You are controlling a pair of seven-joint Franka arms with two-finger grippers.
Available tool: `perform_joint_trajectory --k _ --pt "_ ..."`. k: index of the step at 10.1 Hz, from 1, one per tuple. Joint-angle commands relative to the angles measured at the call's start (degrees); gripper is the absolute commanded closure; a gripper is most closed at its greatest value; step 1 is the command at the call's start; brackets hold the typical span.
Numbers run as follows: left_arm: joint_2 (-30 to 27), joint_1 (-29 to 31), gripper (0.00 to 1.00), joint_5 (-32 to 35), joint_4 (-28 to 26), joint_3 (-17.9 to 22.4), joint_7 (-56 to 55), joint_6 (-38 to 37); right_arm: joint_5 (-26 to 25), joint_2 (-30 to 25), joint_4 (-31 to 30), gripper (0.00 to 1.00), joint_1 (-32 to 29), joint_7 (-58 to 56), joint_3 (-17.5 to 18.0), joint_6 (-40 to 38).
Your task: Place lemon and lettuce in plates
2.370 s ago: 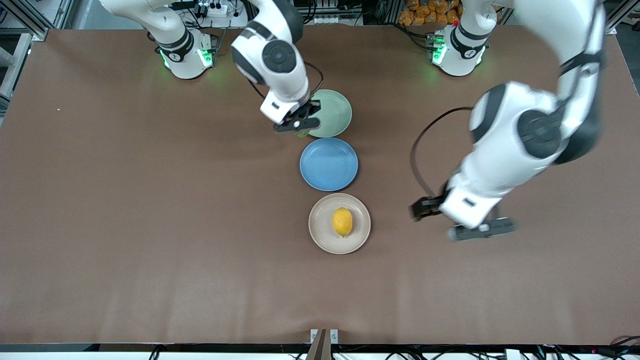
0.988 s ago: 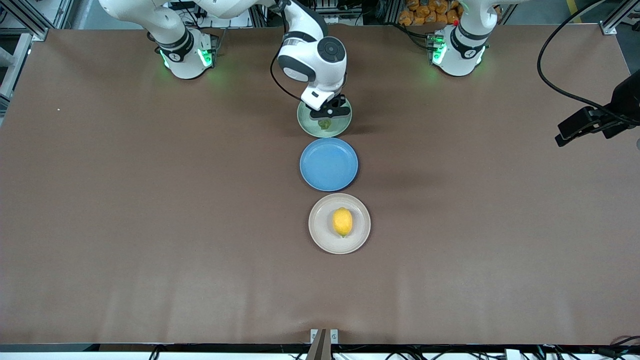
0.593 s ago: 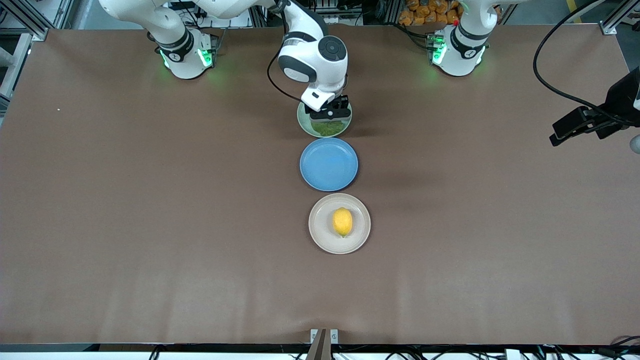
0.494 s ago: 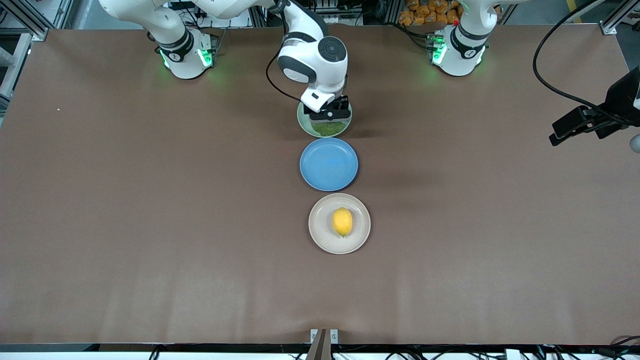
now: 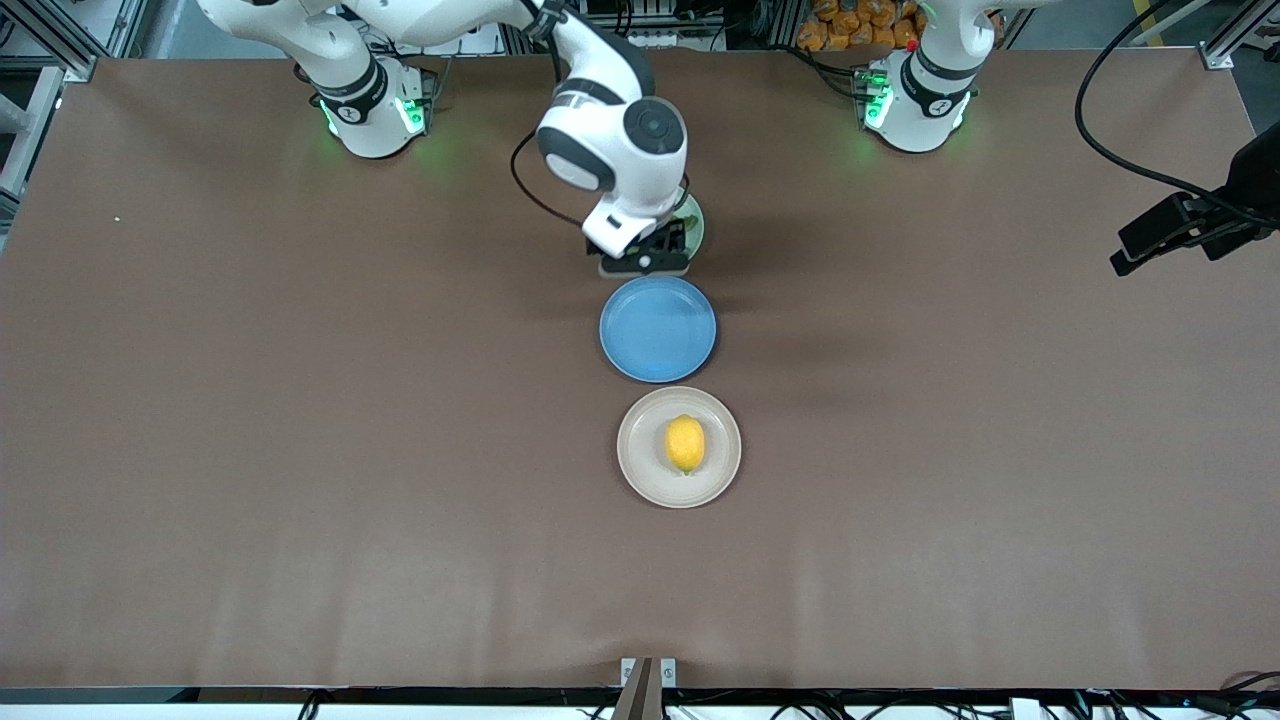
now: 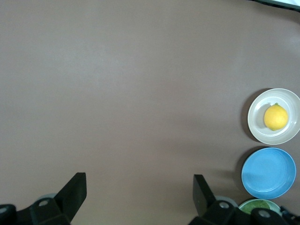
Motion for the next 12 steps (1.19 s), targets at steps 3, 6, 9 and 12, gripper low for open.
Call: perform_joint_trajectory --k 3,6,9,12 --pt "-1.9 -0.9 0.0 -1.0 -2.9 1.2 0.7 0.4 3.1 0.2 9.7 0.0 -13.1 -17.4 0.8 -11.0" --pt "-1.9 -1.0 0.0 0.2 -4.1 1.2 0.8 0.6 3.1 0.2 10.4 0.0 -21.2 -26.4 0.6 -11.4" --pt "-1.8 -0.9 0.0 3.2 -4.5 0.5 2.8 2.1 3.1 0.2 13.1 0.0 -28.4 -30.9 0.7 -14.6" --pt "-2.2 -0.3 0.0 3.8 -6.0 -0.7 5.6 3.3 3.1 0.2 16.7 0.0 -35.6 -36.4 0.7 -17.0"
